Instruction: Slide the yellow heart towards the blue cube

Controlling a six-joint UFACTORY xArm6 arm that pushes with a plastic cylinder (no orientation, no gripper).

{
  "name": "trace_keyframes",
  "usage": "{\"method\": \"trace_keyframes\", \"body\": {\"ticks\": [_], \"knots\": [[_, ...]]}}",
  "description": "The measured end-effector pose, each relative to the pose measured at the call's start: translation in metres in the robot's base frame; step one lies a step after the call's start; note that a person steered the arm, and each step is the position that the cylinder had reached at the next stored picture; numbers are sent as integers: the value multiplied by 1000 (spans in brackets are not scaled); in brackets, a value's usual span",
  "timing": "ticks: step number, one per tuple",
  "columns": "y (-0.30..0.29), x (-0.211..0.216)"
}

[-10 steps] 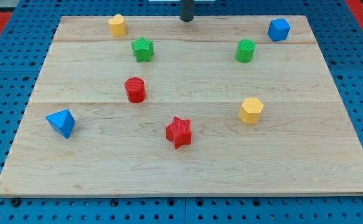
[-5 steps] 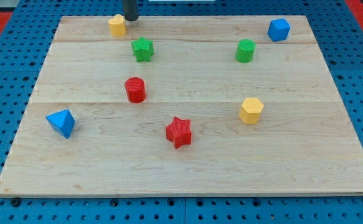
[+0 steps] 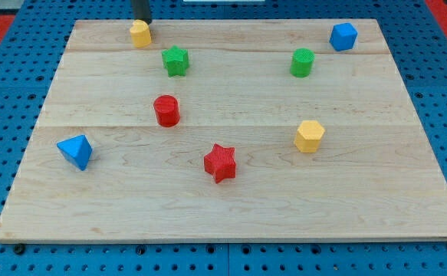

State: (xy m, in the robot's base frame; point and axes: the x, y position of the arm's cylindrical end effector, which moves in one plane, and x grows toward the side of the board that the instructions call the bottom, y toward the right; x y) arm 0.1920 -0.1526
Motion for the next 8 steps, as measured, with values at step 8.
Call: {"method": "trace_keyframes", "body": {"ticks": [8], "knots": [[-20,35]]}}
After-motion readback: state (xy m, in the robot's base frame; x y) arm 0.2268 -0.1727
